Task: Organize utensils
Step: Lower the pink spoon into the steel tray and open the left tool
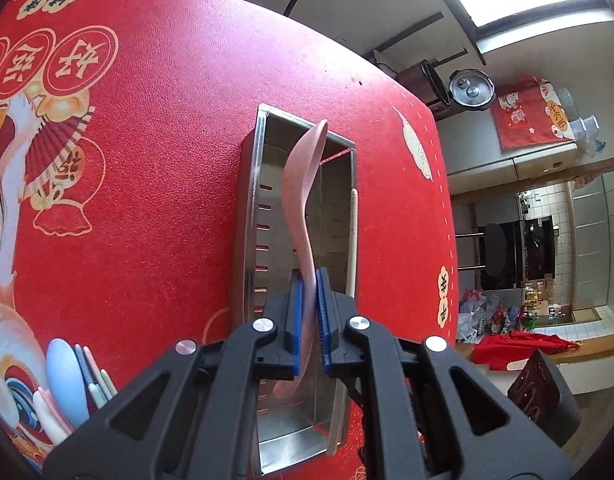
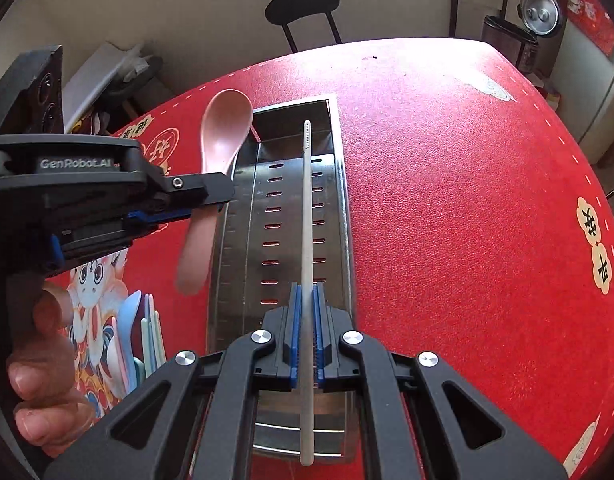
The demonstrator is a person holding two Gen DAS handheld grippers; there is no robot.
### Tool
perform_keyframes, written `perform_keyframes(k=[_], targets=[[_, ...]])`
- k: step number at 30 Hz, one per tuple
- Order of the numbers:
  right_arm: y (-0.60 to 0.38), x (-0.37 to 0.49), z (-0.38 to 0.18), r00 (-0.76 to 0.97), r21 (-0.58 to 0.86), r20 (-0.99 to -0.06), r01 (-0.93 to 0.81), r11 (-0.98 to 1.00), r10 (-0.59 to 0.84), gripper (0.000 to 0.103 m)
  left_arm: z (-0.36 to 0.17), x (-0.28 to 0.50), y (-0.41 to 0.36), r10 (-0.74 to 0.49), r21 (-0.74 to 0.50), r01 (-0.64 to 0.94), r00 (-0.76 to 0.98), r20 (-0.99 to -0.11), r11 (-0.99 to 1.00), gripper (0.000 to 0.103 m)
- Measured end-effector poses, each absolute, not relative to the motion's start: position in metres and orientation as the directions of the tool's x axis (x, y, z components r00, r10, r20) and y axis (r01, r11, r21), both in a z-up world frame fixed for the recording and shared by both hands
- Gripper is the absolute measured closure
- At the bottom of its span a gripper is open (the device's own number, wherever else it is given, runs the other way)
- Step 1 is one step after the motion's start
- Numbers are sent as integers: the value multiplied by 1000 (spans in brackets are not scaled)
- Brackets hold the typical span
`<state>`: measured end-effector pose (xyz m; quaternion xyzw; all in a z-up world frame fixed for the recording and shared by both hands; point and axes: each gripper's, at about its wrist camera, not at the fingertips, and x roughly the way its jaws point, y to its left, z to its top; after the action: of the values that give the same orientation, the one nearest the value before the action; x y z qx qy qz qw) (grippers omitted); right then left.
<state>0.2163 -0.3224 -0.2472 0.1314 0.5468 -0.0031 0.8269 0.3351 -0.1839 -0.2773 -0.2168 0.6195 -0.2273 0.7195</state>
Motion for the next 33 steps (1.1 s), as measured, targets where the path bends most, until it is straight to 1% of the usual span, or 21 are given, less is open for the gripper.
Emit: perform_keyframes(k=[4, 15, 33], targets=[[-323, 222, -253, 385, 208, -913, 148, 967, 137, 97, -291, 347, -193, -589, -589, 30, 116, -800, 807, 92], [-319, 229, -261, 364, 198, -922, 147, 969, 133, 97, -309, 361, -208, -541, -540, 37, 111, -834, 841, 92], [-321, 231, -262, 357, 181, -927, 168, 969, 111, 97, -315, 364, -219, -507, -503, 64, 116, -854, 862, 92]])
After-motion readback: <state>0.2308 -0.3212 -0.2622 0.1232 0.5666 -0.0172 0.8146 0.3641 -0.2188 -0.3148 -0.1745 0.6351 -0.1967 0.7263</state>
